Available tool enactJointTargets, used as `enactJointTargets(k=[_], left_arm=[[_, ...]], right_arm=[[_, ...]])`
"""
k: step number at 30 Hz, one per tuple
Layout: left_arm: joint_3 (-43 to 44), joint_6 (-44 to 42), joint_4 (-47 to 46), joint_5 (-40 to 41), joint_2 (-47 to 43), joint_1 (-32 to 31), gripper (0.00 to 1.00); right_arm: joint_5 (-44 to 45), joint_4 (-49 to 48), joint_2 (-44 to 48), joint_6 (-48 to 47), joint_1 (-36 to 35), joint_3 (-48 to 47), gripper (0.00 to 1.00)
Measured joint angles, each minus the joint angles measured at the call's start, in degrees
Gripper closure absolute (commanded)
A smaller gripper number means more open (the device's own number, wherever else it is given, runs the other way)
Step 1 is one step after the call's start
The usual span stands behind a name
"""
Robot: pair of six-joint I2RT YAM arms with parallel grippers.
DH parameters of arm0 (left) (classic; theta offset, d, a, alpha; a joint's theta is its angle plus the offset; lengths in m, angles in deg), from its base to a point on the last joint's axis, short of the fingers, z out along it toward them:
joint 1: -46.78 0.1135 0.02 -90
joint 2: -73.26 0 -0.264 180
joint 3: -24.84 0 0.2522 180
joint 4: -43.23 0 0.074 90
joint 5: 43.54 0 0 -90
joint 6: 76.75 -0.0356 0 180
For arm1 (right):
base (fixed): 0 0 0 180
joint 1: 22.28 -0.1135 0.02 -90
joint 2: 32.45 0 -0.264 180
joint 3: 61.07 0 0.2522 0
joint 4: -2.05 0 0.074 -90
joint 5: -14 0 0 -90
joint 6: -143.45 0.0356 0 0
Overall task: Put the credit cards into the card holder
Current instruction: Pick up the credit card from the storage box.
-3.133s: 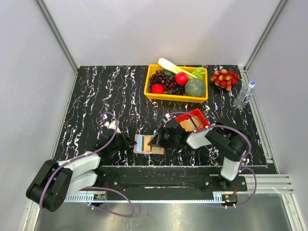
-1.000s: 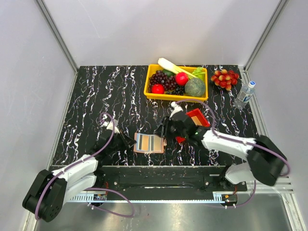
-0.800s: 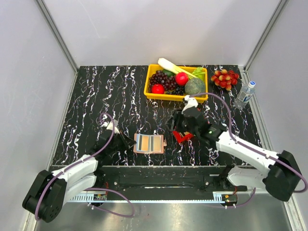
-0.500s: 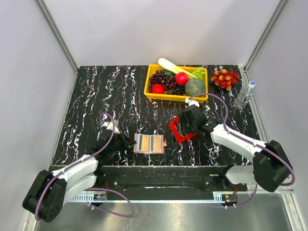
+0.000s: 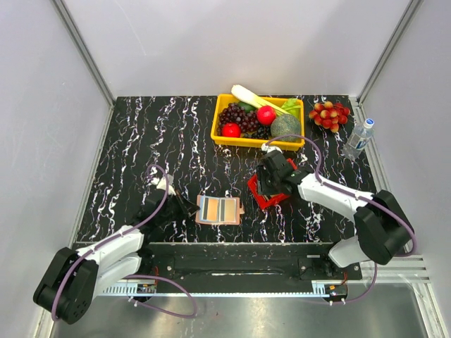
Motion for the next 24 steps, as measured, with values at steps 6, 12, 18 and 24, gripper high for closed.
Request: enactJointTargets(k=[6,12,18,24], left_arm=[[0.0,-0.1,0.0,0.0,0.2,0.0,1.0],[0.1,-0.2,0.0,-0.1,0.2,0.0,1.0],[0.2,-0.2,0.0,-0.1,0.6,0.0,1.0],[0.5,-0.3,-0.1,-0.3,1.1,0.0,1.0]], right_arm=[[-0.1,-0.1,-2.9,-0.8,0.0,-0.3,0.78],[-0.8,-0.2,-3.0,-1.6,0.0,-1.3,0.94],[0.7,0.0,-2.7,-3.0,0.0,-1.3,1.0],[1.8,1.0,-1.1,-3.6,0.0,-1.4,1.0]])
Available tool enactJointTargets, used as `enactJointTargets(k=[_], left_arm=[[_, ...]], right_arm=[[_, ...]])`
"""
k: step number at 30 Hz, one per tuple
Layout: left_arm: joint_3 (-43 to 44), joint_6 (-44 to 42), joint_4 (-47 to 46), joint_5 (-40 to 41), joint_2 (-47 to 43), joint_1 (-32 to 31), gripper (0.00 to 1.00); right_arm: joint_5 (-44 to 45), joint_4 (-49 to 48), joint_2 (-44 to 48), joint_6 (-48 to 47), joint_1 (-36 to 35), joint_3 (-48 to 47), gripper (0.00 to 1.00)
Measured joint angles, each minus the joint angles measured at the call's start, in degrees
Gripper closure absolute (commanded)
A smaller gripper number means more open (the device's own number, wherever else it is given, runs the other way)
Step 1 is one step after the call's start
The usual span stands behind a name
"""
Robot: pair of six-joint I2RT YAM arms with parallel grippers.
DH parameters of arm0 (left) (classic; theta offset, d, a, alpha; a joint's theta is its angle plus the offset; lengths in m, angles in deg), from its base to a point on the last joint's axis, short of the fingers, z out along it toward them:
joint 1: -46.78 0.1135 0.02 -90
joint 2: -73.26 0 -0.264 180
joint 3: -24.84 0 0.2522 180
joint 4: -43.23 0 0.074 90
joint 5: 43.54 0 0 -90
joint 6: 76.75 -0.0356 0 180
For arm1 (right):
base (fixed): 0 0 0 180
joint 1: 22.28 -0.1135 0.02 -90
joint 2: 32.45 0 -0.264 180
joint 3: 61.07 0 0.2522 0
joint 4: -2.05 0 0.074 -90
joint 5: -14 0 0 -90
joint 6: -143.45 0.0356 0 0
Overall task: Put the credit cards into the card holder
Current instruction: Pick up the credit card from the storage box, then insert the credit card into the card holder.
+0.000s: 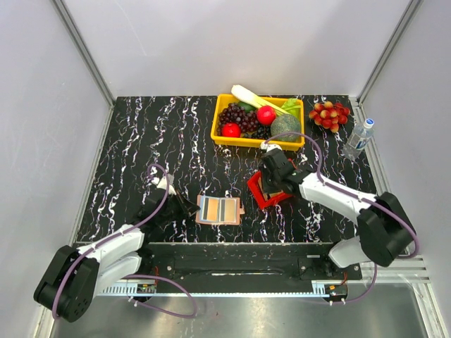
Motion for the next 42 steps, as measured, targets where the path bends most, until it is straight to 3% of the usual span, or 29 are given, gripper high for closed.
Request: enactJointTargets(k=[7,13,23,35,37,42], left_arm=[[0.0,0.0,0.1,-0.5,-0.6,0.0,1.0],[0.5,0.4,0.3,-2.0,-3.6,0.0,1.0],[2.4,1.4,1.0,-4.2,-6.6,0.0,1.0],[2.4,2.5,-1.0,-6.8,-3.5,-0.5,1.0],[2.4,2.7,-1.1,-6.8,-3.2,-0.5,0.87],[2.4,3.5,-2.9,-6.9,-3.2,-0.5,0.74]], right_arm=[[-0.1,0.8,11.4,3.0,0.0,0.0,1.0],[-2.3,-5.2,17.1,10.0,-1.6,2.6,1.0],[-8.2,-14.4,2.9,18.9,-8.1,6.3,1.0],[-10.2,-22.0,-4.2,21.9,-9.3,6.4,1.0],[-10.4,-22.8,-4.2,22.1,-9.5,6.4,1.0],[-10.7,-23.1,-4.9,22.1,-10.1,6.2,1.0]])
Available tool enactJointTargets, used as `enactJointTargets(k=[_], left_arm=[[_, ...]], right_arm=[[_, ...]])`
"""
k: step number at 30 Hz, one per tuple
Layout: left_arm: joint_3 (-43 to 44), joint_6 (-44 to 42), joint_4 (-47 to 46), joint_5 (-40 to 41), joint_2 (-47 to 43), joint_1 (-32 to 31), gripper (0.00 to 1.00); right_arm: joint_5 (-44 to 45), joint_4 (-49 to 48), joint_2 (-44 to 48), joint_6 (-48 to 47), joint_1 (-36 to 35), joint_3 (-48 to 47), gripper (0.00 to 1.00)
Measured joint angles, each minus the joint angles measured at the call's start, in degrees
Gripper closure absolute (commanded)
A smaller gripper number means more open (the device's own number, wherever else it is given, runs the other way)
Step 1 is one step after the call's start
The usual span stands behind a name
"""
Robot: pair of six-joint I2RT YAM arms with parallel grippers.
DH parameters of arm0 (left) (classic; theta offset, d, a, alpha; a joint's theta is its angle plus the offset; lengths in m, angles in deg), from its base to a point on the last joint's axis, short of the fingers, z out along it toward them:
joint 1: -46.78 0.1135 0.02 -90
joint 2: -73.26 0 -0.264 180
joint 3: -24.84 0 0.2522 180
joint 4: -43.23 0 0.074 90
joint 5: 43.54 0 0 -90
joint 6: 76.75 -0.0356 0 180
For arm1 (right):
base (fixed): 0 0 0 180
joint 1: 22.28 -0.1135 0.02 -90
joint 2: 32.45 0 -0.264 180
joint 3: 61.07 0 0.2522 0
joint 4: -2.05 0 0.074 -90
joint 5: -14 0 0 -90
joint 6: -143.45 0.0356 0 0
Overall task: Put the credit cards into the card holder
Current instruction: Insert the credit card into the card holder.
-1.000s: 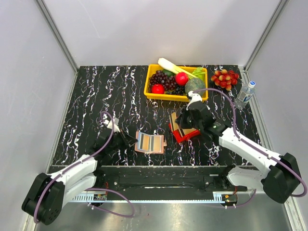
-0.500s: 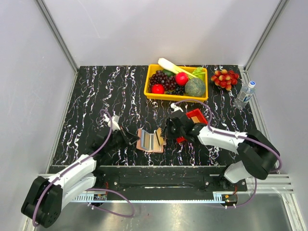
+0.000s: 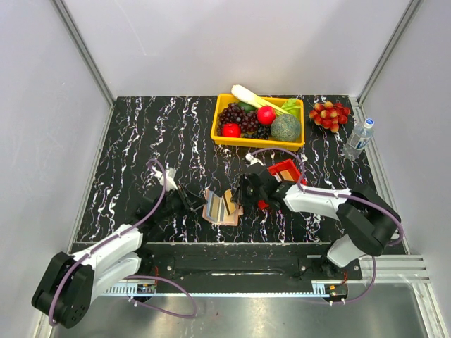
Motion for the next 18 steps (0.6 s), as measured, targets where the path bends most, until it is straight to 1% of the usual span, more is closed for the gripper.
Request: enactJointTargets(k=[1,8,12,14,18], left_arm=[[0.0,0.1,-0.5,0.0,0.0,0.0,0.71],[-0.3,0.6,-2.5,-0.4,-0.5,0.0,0.64],[-0.3,0.6,-4.4,-1.5,2.0,0.0,0.65],[-0.3,0.6,-4.9,-2.1,4.0,0.0,0.69],[-0.3,0.6,-5.7,-3.1,6.9,0.0,0.85]], right_arm=[[0.0,0.0,-0.4,0.0,0.0,0.0,1.0],[-0.1,-0.8,-2.5,0.6,0.0,-0.1,1.0],[-0.1,-1.2,-2.6,0.7,0.0,-0.1,1.0],[-0.1,-1.2,-2.6,0.7,0.0,-0.1,1.0],[-0.1,-1.2,-2.6,0.7,0.0,-0.1,1.0]])
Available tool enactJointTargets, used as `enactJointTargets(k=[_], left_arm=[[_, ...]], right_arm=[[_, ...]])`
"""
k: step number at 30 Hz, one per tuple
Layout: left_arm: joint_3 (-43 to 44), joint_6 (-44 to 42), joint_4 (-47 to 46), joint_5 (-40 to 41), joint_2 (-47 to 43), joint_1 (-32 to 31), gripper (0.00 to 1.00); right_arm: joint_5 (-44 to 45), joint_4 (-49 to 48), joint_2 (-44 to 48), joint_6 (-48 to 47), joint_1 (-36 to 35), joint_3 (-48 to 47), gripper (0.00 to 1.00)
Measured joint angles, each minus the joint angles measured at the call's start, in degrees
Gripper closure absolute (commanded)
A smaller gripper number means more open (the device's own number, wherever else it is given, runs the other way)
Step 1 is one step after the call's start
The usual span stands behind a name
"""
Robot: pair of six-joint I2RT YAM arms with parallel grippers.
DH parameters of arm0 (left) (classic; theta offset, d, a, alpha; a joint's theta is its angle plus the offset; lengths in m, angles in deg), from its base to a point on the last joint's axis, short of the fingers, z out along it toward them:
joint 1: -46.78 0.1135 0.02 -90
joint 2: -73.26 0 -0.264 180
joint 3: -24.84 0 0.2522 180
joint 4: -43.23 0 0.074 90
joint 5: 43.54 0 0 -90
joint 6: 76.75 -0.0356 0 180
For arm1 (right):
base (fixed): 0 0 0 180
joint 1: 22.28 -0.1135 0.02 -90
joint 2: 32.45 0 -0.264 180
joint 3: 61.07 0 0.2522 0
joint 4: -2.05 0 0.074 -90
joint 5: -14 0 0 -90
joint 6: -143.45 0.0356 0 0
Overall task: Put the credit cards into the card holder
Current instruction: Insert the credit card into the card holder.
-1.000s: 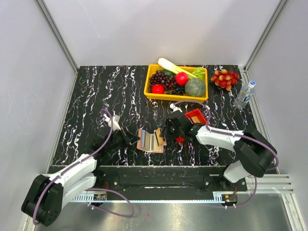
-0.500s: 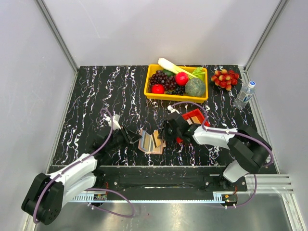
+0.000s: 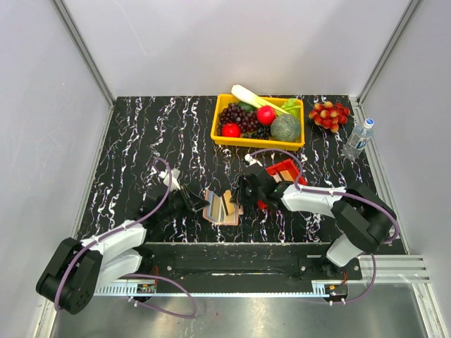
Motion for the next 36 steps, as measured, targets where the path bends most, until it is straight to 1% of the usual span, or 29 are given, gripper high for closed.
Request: enactJointTargets(k=[4,10,11,13,15,16,17,20,26,27,29,31,32,35,36], left_arm=[[0.0,-0.2,-0.8,-0.3,0.1,0.0,0.92],[0.0,-0.7,-0.7,-0.4,-0.1,0.0,0.95],[0.0,-0.9,-0.7,-0.5,-0.1,0.0,0.94],[0.0,-1.0,-0.8,-0.6,0.1,-0.1,0.8],[0.0,-1.3,-1.1,-0.7,0.4,-0.2,0.76],[0.0,-1.3,-1.2,-0.8,0.5,-0.3,0.71],[0.0,-1.2,-1.3,-0.8,0.5,-0.3,0.69],[0.0,-1.0,-1.1,-0.7,0.2,-0.5,0.64],[0.0,-0.8,-1.0,-0.6,-1.8,-0.5,0.75],[0.0,-0.9,-1.0,-0.6,-1.9,-0.5,0.75],[0.0,-0.8,-1.1,-0.6,-1.7,-0.5,0.75],[0.0,-0.8,-1.6,-0.7,-1.0,-0.6,0.7],[0.0,-0.8,-1.9,-0.7,-0.5,-0.6,0.7],[0.0,-0.8,-2.1,-0.8,0.8,-0.8,0.69],[0.0,-0.8,-2.2,-0.8,1.0,-0.9,0.7]], right_arm=[[0.0,0.0,0.0,0.0,0.0,0.0,1.0],[0.0,0.0,-0.2,0.0,0.0,0.0,1.0],[0.0,0.0,-0.3,0.0,0.0,0.0,1.0],[0.0,0.0,-0.4,0.0,0.0,0.0,1.0],[0.0,0.0,-0.4,0.0,0.0,-0.1,1.0],[0.0,0.0,-0.4,0.0,0.0,-0.1,1.0],[0.0,0.0,-0.4,0.0,0.0,-0.1,1.0],[0.0,-0.1,-0.6,0.0,0.0,-0.2,1.0],[0.0,-0.1,-0.8,0.0,0.0,-0.2,1.0],[0.0,-0.1,-0.8,0.0,0.0,-0.2,1.0],[0.0,-0.1,-0.8,0.0,0.0,-0.2,1.0],[0.0,-0.1,-0.8,0.0,0.0,-0.2,1.0],[0.0,-0.1,-0.8,0.0,0.0,-0.2,1.0],[0.0,-0.1,-0.8,0.0,0.0,-0.2,1.0],[0.0,-0.1,-0.8,0.0,0.0,-0.2,1.0]])
